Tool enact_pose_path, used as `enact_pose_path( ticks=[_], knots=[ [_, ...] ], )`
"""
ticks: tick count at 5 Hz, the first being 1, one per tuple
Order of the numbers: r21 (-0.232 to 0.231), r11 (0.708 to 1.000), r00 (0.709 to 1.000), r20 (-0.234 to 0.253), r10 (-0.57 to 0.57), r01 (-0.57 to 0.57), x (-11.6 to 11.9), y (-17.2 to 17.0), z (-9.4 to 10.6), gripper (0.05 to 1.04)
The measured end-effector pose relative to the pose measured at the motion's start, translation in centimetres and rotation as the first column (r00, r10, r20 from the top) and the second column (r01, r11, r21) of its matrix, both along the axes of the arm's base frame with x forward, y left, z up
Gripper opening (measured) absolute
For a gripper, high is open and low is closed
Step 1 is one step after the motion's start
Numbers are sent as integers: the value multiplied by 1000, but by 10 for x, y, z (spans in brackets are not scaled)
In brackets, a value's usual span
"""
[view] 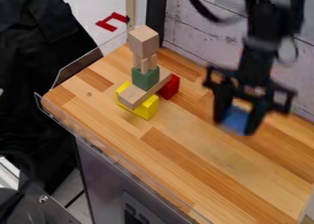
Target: Took blue triangle and put on the top of tower
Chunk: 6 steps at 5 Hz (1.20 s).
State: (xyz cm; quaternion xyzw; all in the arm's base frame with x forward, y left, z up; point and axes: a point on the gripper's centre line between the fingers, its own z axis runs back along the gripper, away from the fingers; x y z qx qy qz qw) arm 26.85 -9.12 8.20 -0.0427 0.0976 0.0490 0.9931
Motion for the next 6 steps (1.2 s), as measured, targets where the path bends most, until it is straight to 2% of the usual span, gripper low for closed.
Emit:
enact_pose_path(
  ticks=[1, 2, 3, 6],
  knots=[
    [2, 1000, 1000, 7, -11, 11, -10, 20, 33, 538],
    [-18, 1000, 1000, -12, -25, 24, -16, 28, 45, 538],
    [-32, 999, 1000, 8, -23, 24, -20, 40, 57, 538],
    [-45, 999, 1000, 26, 3, -2, -19, 100, 71, 538]
  ],
)
